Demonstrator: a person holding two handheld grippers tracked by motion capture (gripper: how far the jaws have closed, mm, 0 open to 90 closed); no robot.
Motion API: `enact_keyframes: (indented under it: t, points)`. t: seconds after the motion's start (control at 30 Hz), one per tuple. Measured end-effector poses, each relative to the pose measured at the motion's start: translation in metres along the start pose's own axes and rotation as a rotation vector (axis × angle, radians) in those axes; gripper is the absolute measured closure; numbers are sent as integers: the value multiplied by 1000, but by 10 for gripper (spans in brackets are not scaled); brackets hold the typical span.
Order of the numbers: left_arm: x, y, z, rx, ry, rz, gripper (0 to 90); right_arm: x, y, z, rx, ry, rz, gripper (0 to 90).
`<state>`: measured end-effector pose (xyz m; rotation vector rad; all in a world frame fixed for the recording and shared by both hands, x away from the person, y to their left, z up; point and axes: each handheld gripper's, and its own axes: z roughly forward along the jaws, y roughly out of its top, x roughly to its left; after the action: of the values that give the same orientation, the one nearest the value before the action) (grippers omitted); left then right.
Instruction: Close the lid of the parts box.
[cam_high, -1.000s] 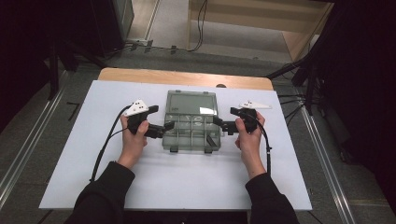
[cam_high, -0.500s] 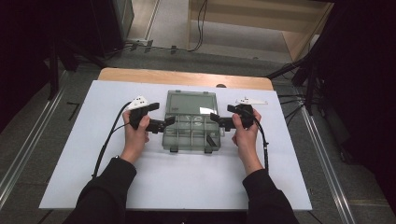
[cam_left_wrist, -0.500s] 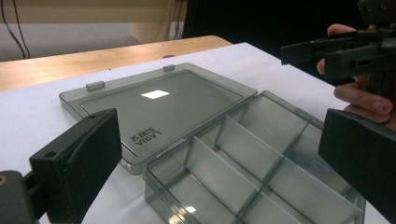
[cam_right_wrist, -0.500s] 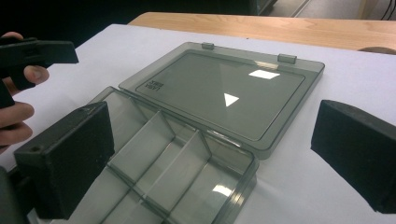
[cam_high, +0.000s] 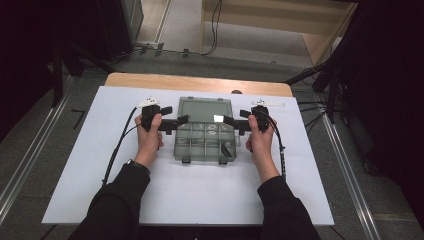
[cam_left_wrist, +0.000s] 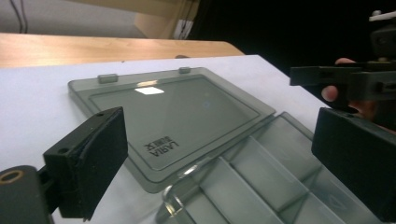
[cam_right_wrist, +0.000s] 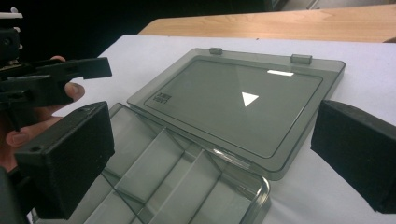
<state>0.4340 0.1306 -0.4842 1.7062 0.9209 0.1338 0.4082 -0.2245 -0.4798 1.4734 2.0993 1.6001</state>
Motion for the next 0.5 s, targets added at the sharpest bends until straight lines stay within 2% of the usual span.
enact_keyframes:
  t: [0.1,0.23,0.3,0.33,0.5]
  points:
    - [5,-1,4,16,24,-12,51,-3,2,2,9,-3,14,0]
    - [8,-2,9,32,26,-43,58,-5,5,6,20,9,15,0]
    - [9,-1,11,39,45,-59,104,-5,6,9,31,8,14,1]
    - [10,-1,13,40,44,-70,129,-5,6,10,34,5,18,36]
    - [11,-1,18,56,71,-119,165,-11,6,16,58,6,46,50]
